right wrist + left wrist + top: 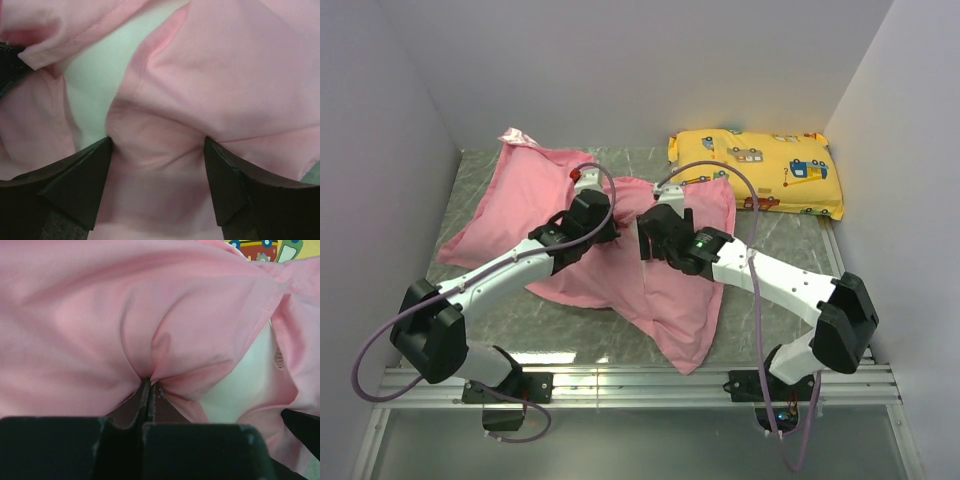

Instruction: Remove the pillowcase from the pillow

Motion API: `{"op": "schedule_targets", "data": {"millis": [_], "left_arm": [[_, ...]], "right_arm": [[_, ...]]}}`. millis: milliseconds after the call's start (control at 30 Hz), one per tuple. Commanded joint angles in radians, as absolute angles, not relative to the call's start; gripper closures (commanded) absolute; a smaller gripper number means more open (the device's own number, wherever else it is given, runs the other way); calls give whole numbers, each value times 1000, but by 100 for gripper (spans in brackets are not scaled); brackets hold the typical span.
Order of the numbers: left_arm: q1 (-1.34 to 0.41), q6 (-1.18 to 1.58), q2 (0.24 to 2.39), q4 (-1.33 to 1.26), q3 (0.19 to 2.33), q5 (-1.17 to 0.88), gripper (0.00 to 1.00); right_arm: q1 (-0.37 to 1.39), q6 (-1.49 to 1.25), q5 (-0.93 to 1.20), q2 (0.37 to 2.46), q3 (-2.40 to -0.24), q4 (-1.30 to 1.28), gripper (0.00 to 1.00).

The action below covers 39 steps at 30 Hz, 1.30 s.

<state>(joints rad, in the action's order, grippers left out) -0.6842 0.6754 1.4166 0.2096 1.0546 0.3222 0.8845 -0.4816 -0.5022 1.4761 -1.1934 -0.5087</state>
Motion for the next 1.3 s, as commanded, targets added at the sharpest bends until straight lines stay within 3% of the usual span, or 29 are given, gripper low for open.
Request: {"op": "schedule_targets", "data": {"millis": [0, 100, 133, 233, 333, 433, 600, 733, 833, 867, 933, 967, 1067, 1267], "left_arm": [[-631, 692, 1399, 225, 1020, 292, 100], [-580, 718, 1385, 236, 1006, 281, 100], [-551, 724, 1378, 232, 996, 264, 100], [-499, 756, 1356, 227, 980, 244, 99], [-447, 791, 1321, 219, 965, 230, 99], [-410, 802, 1292, 201, 965, 203, 99], [-422, 758, 1319, 193, 999, 133, 100], [-497, 703, 1339, 259, 1080, 221, 95], [-526, 663, 1345, 320, 1124, 279, 84], [-535, 640, 1339, 327, 1134, 288, 69], [-581, 614, 1333, 345, 1158, 333, 54], [-600, 589, 1328, 353, 1167, 345, 40], [-673, 560, 1330, 394, 1221, 400, 24], [-851, 523, 1359, 532, 1364, 604, 16]], "right_arm": [[890, -489, -638, 1431, -1209, -600, 25], [867, -517, -658, 1359, -1138, -610, 46], [859, -523, -657, 1341, -1120, -614, 59], [807, -546, -634, 1275, -1016, -609, 82], [694, -560, -537, 1221, -912, -566, 98], [580, -549, -398, 1158, -797, -441, 100], [568, -564, -105, 1250, -750, -266, 100], [566, -586, -41, 1301, -736, -146, 100], [566, -575, -51, 1293, -738, -129, 100], [566, -574, -52, 1286, -738, -126, 100], [568, -571, -52, 1272, -738, -121, 100], [566, -572, -52, 1270, -738, -120, 100], [566, -569, -52, 1261, -739, -121, 100], [566, -568, -60, 1238, -742, -130, 100]]}}
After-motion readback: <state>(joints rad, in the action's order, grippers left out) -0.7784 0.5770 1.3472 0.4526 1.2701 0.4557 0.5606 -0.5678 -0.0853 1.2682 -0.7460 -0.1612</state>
